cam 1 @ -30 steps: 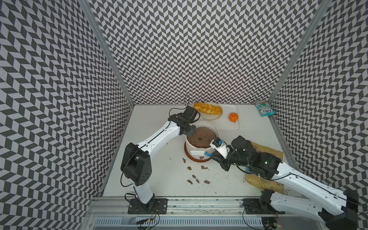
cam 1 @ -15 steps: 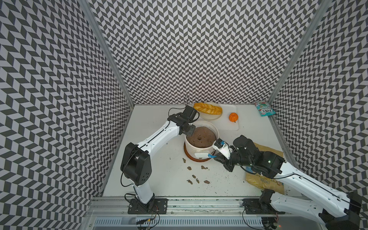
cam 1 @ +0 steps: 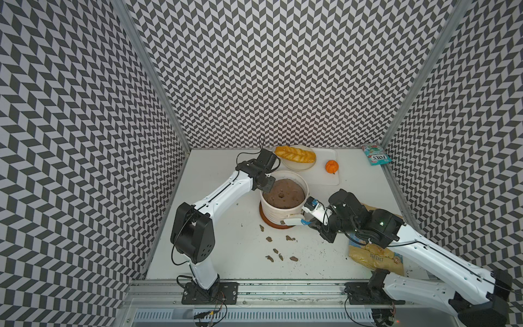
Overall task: Scrub the dried mud off the ceramic pot
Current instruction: Brush off the soil from the pot.
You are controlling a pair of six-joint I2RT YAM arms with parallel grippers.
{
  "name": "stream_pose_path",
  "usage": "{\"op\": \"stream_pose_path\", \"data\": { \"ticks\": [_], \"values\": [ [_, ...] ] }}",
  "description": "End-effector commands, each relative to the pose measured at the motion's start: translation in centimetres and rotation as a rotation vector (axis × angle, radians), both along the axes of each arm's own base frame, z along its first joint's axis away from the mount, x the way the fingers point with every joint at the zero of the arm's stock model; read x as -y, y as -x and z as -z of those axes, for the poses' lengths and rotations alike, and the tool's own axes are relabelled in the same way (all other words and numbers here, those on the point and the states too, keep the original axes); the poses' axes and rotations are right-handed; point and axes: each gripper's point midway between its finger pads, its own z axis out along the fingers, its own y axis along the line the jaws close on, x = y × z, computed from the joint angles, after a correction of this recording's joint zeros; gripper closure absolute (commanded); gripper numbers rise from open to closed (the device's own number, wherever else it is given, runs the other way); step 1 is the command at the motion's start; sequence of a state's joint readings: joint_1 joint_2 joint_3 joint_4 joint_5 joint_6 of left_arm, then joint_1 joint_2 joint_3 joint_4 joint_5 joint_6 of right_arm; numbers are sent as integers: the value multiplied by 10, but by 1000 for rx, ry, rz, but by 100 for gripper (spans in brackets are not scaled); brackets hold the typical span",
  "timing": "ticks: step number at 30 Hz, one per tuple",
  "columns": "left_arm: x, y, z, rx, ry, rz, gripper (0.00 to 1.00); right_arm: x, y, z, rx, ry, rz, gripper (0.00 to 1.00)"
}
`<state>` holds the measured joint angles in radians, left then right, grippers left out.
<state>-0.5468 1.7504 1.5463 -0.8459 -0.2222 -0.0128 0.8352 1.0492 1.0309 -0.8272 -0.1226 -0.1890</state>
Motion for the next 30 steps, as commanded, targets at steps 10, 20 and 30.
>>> {"op": "stream_pose_path", "data": {
  "ticks": [10,20,30],
  "values": [
    [-15,-16,-3,39,-99,20,100,-32,31,-35,32,-120,-227,100],
    [-13,-15,-6,37,-93,35,100,-54,-24,7,109,-40,-57,100],
    [-11,-15,-3,31,-88,39,100,-20,-53,48,70,130,91,100]
  ]
}}
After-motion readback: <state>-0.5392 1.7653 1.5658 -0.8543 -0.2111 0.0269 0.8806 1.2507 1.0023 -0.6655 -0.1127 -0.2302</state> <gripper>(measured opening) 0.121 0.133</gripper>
